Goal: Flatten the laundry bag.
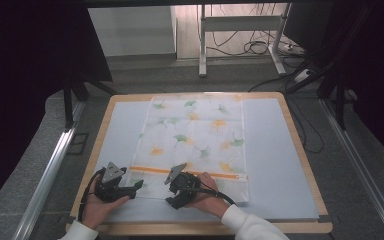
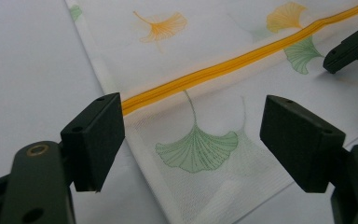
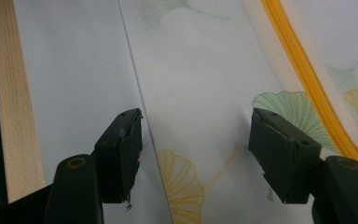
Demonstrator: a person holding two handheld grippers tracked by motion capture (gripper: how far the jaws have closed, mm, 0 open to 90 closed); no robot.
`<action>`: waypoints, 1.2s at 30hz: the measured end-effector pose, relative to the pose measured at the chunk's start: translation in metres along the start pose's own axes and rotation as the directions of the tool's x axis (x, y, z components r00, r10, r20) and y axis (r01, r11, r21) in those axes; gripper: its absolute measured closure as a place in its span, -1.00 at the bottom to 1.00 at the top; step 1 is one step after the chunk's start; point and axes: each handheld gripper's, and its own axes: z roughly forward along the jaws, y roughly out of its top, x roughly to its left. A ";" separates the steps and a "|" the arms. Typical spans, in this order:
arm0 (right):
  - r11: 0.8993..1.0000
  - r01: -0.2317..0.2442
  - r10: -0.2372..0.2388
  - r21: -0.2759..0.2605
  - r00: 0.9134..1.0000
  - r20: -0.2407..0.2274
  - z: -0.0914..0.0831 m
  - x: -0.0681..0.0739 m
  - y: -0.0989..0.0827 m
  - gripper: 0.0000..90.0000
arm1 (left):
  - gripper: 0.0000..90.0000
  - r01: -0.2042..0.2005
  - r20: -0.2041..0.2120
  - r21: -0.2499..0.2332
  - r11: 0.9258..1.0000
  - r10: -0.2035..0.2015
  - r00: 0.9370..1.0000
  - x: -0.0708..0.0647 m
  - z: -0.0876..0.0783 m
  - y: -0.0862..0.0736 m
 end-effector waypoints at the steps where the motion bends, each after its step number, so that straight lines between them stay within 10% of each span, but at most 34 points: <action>1: 1.000 0.002 -0.002 0.000 1.000 0.001 0.000 0.000 0.000 -0.22 | -0.52 0.000 0.000 0.001 1.000 0.000 1.000 0.000 0.000 0.000; 18: 0.999 -0.034 0.034 -0.019 0.999 0.017 -0.002 -0.011 0.000 0.84 | -0.52 -0.002 0.001 -0.003 1.000 0.002 1.000 0.000 0.000 0.000; 36: 0.996 0.016 -0.023 -0.083 0.996 -0.090 -0.018 0.000 -0.007 0.97 | -0.52 0.006 -0.007 -0.025 1.000 -0.006 1.000 0.001 -0.003 0.000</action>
